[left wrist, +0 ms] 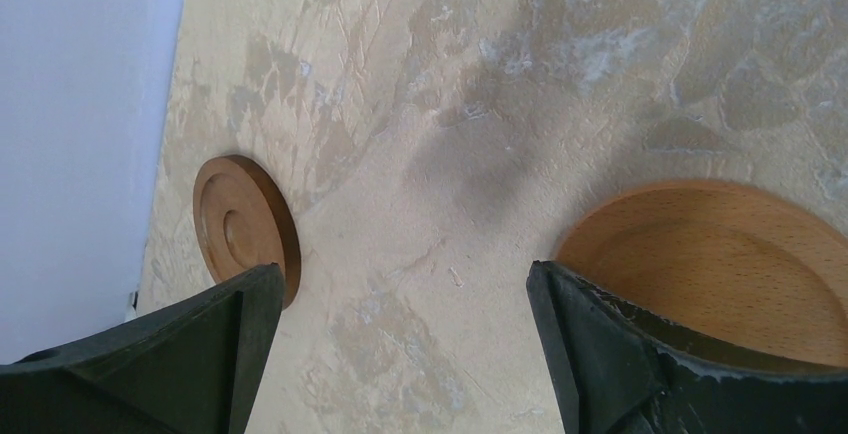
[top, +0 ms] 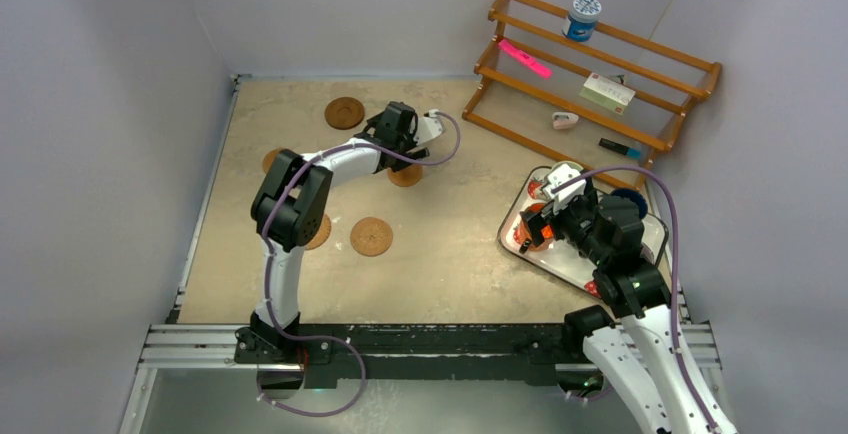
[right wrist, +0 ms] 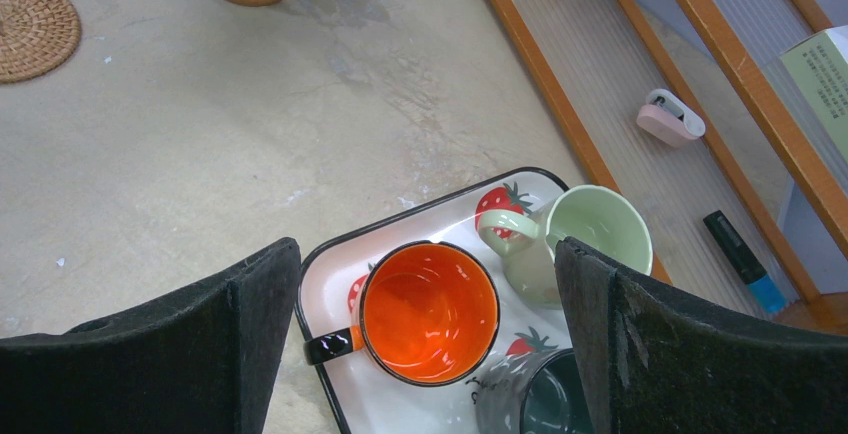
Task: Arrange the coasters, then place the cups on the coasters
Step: Move the coaster to the center of the board.
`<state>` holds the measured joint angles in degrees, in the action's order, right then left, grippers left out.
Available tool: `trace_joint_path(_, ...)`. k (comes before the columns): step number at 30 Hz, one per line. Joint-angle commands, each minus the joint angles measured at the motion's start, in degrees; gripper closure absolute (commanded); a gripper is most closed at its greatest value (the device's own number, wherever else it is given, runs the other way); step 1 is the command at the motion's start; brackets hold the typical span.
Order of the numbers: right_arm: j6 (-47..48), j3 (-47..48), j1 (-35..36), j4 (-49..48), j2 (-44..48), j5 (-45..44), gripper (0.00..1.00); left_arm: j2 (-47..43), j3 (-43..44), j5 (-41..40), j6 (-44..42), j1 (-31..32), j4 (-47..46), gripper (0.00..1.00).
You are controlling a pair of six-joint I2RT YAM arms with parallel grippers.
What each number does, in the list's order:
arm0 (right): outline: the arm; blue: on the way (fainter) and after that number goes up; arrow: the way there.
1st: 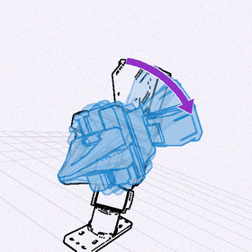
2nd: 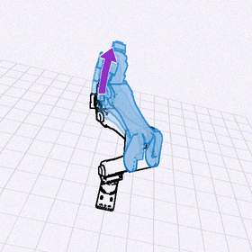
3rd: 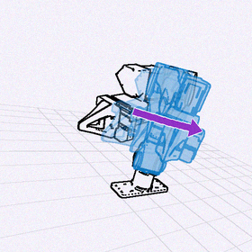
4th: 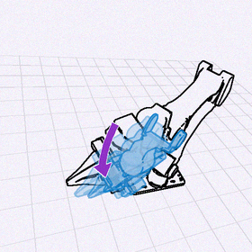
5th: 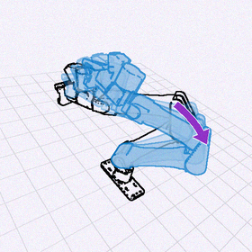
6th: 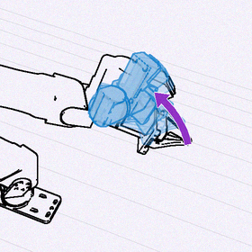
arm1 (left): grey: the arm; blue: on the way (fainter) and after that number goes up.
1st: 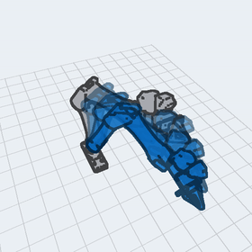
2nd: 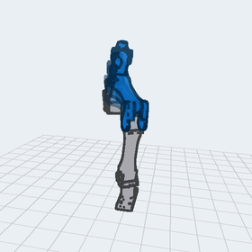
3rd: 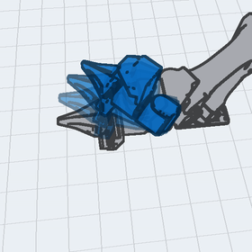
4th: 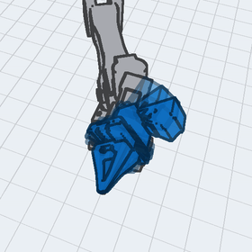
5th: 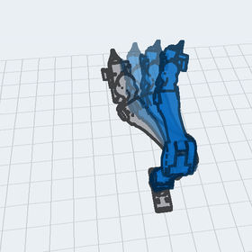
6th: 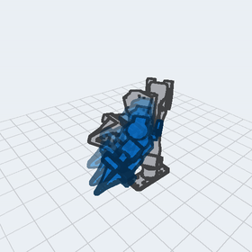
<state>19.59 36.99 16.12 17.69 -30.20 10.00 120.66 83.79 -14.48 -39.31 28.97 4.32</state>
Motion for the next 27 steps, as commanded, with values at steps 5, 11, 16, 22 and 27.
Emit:
trace_joint_path(5, 0.77, -0.24, 0.32, -0.91, 0.55, -0.30, 0.01, -6.33, 0.41, 3.35, 4.40, 0.19, -0.90, 0.00)
trace_joint_path(11, 0.74, -0.24, 0.32, -0.91, 0.73, -0.07, 0.01, -6.24, -0.48, 5.70, 3.76, 0.33, 1.76, 0.00)
trace_joint_path(16, 0.74, -0.23, 0.32, -0.81, 0.68, 0.02, 0.01, -3.74, -0.45, 5.76, 2.71, 0.79, 3.79, 0.00)
trace_joint_path(22, 0.83, -0.16, 0.32, -0.88, 0.55, -0.07, 0.01, -0.96, -0.02, 2.26, 2.09, 1.54, 3.50, 0.00)
trace_joint_path(27, 0.80, -0.23, 0.36, -0.79, 0.80, -0.07, 0.01, 1.92, 1.72, -2.19, 2.30, 1.53, 2.77, 0.00)
